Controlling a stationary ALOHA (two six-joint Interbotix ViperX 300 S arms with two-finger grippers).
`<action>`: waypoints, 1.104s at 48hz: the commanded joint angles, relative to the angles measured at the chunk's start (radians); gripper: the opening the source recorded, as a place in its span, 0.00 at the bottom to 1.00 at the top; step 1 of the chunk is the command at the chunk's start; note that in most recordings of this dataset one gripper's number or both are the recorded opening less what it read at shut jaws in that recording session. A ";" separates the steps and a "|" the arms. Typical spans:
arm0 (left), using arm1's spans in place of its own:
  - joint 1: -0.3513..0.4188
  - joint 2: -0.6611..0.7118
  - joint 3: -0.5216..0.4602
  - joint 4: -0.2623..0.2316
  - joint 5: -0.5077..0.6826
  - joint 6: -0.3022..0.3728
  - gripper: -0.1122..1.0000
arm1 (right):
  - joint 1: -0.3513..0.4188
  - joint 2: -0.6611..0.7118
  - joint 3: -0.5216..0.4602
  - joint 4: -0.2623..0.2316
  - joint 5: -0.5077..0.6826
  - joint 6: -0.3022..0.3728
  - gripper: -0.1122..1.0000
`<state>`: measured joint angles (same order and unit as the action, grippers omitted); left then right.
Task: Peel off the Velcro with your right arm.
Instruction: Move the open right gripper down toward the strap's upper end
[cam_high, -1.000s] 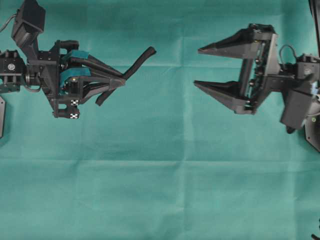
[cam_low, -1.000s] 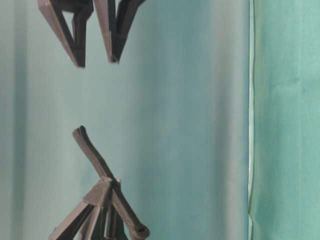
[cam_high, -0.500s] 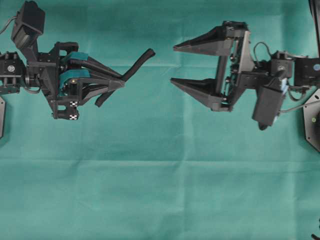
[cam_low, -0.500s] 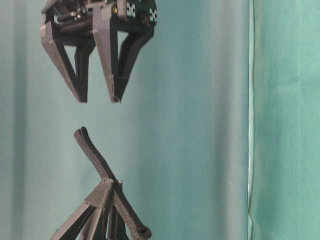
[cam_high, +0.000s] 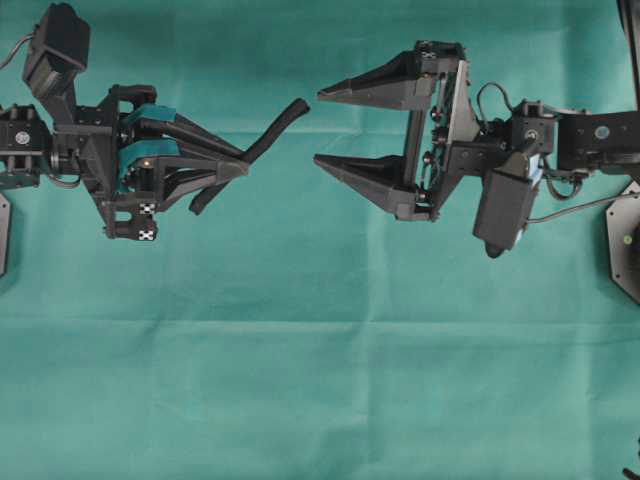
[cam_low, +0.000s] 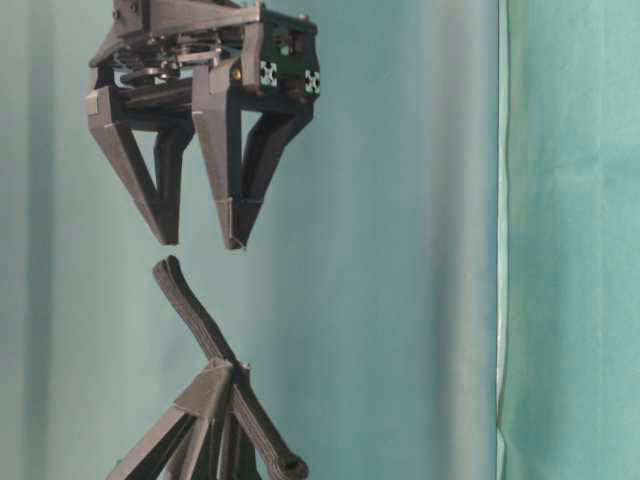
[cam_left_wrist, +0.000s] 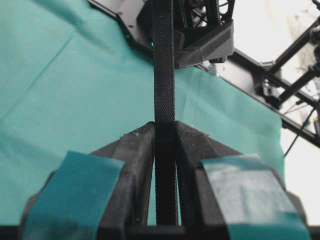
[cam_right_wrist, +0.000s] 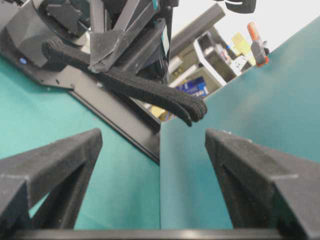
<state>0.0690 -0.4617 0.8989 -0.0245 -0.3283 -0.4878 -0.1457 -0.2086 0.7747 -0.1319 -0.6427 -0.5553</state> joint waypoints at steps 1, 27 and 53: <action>-0.002 -0.006 -0.011 0.000 -0.011 0.002 0.19 | -0.002 -0.006 -0.025 -0.002 -0.032 -0.002 0.74; 0.003 -0.003 -0.008 -0.002 -0.021 0.002 0.19 | -0.002 0.012 -0.028 -0.002 -0.048 -0.002 0.65; 0.009 -0.003 0.002 0.000 -0.021 0.002 0.19 | 0.003 0.054 -0.060 -0.041 -0.048 0.002 0.48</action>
<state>0.0721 -0.4602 0.9112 -0.0230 -0.3405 -0.4878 -0.1473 -0.1473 0.7394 -0.1687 -0.6811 -0.5553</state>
